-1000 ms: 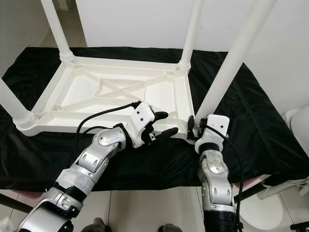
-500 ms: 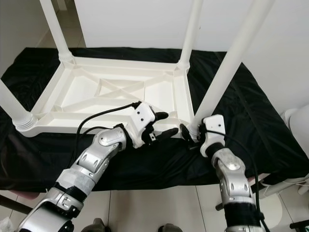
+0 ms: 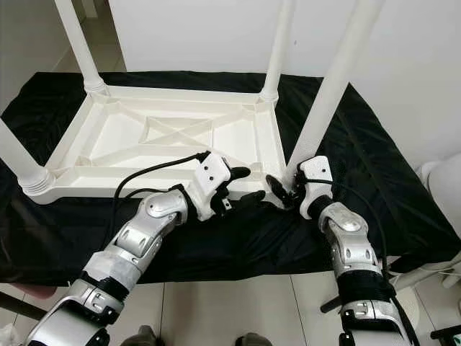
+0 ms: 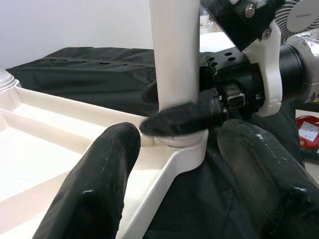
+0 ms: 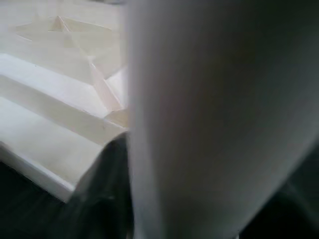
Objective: Building children table
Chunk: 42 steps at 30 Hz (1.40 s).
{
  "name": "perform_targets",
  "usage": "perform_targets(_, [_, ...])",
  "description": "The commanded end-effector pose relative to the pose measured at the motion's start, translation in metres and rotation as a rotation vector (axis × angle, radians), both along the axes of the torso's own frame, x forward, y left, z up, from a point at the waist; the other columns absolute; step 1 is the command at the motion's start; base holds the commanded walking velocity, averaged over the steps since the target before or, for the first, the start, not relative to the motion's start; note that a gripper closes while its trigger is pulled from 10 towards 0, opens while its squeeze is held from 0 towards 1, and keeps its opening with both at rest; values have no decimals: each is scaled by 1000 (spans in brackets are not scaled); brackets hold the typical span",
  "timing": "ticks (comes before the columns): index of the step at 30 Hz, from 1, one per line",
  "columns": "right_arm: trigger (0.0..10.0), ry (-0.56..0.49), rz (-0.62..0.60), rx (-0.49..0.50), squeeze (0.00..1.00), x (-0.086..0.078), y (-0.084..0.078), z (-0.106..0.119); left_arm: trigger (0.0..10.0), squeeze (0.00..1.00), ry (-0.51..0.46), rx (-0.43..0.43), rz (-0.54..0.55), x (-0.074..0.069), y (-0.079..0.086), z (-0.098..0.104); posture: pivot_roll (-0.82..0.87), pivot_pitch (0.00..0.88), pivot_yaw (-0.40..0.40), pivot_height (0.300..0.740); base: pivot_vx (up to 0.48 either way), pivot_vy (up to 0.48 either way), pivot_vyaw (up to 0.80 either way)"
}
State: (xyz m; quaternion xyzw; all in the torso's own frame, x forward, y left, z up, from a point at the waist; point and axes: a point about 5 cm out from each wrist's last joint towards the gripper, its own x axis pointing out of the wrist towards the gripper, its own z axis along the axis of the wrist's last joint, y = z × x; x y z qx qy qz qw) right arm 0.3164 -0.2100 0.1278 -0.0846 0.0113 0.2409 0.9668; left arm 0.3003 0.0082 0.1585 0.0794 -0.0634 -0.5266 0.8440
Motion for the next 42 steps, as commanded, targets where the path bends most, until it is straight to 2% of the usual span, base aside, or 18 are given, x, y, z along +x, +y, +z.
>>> perform_targets(1, [0, 39, 36, -16, 0, -3, 4, -10, 10000, 0, 2, 13, 4, 0, 1, -1, 13, 0, -28, 740, 0, 0, 0])
perform_targets(7, [0, 47, 2, 13, 0, -7, -1, -13, 10000, 0, 7, 13, 8, 0, 2, -1, 11, 0, -26, 740, 0, 0, 0])
perform_targets(8, [0, 50, -37, 8, 0, -8, -4, -14, 10000, 0, 8, 12, 8, -1, 2, -1, 5, 0, -24, 740, 0, 0, 0])
perform_targets(9, [3922, 46, -81, 1, 0, -9, -7, -15, 10000, 0, 10, 12, 8, -1, 2, -1, 5, 0, -24, 740, 0, 0, 0])
perform_targets(10, [3922, 46, -81, 1, 0, -9, -7, -15, 10000, 0, 10, 12, 8, -1, 2, -1, 5, 0, -24, 740, 0, 0, 0])
perform_targets(11, [10000, 43, -122, 15, 0, -9, -8, -15, 10000, 0, 12, 13, 8, -1, 2, -1, 0, 0, -21, 740, 0, 0, 0])
perform_targets(12, [10000, 43, -122, 15, 0, -9, -8, -15, 10000, 0, 12, 13, 8, -1, 2, -1, 0, 0, -21, 740, 0, 0, 0])
perform_targets(14, [10000, 12, -228, 28, 0, -9, -8, -11, 10000, 0, 16, 14, 6, -1, 2, -2, -4, 0, -20, 740, 0, 0, 0])
perform_targets(18, [10000, 3, -264, 38, 0, -10, -5, -9, 10000, 0, 17, 14, 4, -2, 2, -2, -5, 0, -20, 740, 0, 0, 0])
perform_targets(21, [10000, -7, -344, 71, 0, -11, 5, -6, 10000, 0, 20, 15, 5, -2, 2, -2, -7, 0, -20, 740, 0, 0, 0])
perform_targets(22, [10000, -11, -410, 92, 0, -11, 10, -5, 10000, 0, 22, 16, 5, -2, 2, -3, -8, 0, -19, 740, 0, 0, 0])
perform_targets(23, [10000, -11, -410, 92, 0, -11, 10, -5, 10000, 0, 22, 16, 5, -2, 2, -3, -8, 0, -19, 740, 0, 0, 0])
perform_targets(25, [10000, -21, -534, 131, 0, -13, 21, -4, 10000, 0, 25, 17, 4, -2, 2, -3, -9, 0, -16, 740, 0, 0, 0])
perform_targets(29, [10000, -20, -667, 184, 0, -15, 41, -2, 10000, 0, 26, 18, 3, -2, 2, -3, -10, 0, -17, 740, 0, 0, 0])
perform_targets(33, [10000, -11, -720, 210, 0, -14, 51, -2, 10000, 0, 26, 18, 3, -2, 2, -3, -6, 0, -17, 740, 0, 0, 0])
perform_targets(35, [10000, -5, -731, 249, 0, -13, 67, 1, 10000, 0, 26, 17, 3, -2, 1, -3, -5, 0, -16, 740, 0, 0, 0])
perform_targets(37, [10000, -17, -695, 250, 0, -12, 74, 5, 10000, 0, 27, 16, 2, -2, 1, -3, -5, 0, -15, 740, 0, 0, 0])
perform_targets(42, [10000, -17, -706, 241, 0, -14, 69, 7, 10000, 0, 27, 19, 1, -2, 2, -3, -4, 0, -17, 740, 0, 0, 0])
